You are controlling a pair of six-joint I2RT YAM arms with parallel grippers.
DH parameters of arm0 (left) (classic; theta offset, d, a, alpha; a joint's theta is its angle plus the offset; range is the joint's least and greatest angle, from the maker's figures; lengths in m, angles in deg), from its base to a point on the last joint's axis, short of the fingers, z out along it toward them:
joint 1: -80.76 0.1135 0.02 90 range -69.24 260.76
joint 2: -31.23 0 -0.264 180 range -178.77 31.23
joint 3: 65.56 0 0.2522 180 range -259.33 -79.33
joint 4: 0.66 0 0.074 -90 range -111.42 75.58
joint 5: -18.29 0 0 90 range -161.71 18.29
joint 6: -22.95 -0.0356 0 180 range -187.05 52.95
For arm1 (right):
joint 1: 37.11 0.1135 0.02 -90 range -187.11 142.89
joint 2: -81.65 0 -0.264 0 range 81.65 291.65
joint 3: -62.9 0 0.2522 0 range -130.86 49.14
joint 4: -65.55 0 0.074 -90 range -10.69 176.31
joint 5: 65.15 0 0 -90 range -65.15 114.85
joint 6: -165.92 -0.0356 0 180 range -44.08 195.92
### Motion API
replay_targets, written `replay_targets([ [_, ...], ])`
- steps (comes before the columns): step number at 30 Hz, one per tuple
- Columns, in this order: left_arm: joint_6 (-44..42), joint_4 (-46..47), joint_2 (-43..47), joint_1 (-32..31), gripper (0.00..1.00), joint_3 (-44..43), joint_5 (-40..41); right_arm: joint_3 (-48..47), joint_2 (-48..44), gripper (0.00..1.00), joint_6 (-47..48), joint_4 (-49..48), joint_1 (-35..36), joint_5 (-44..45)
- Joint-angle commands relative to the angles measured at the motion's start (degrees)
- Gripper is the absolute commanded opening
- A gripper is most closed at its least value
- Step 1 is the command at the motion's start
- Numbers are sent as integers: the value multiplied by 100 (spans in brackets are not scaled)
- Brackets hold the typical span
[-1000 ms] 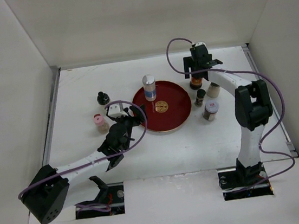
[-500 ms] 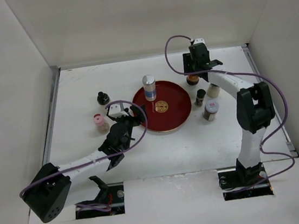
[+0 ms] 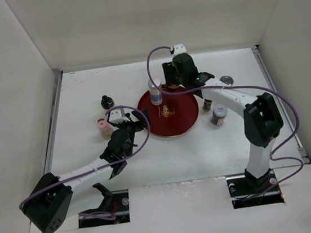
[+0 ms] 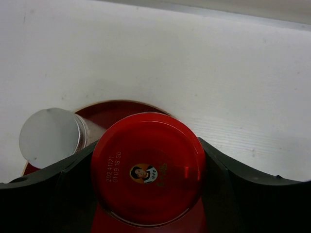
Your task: Organize the condiment bottles
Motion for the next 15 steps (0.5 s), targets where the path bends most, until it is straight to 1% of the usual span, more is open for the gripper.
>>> replay_targets([
  [1, 70, 300, 204, 62, 84, 51, -8, -209, 168, 53, -41, -814, -35, 87],
  [6, 87, 300, 204, 80, 84, 68, -34, -166, 344, 54, -50, -823, -9, 140],
  [9, 105, 300, 178, 80, 84, 51, -52, -26, 406, 58, -50, -832, -9, 166],
  [15, 114, 300, 178, 80, 84, 51, -52, 203, 476, 76, -102, -840, -9, 219],
])
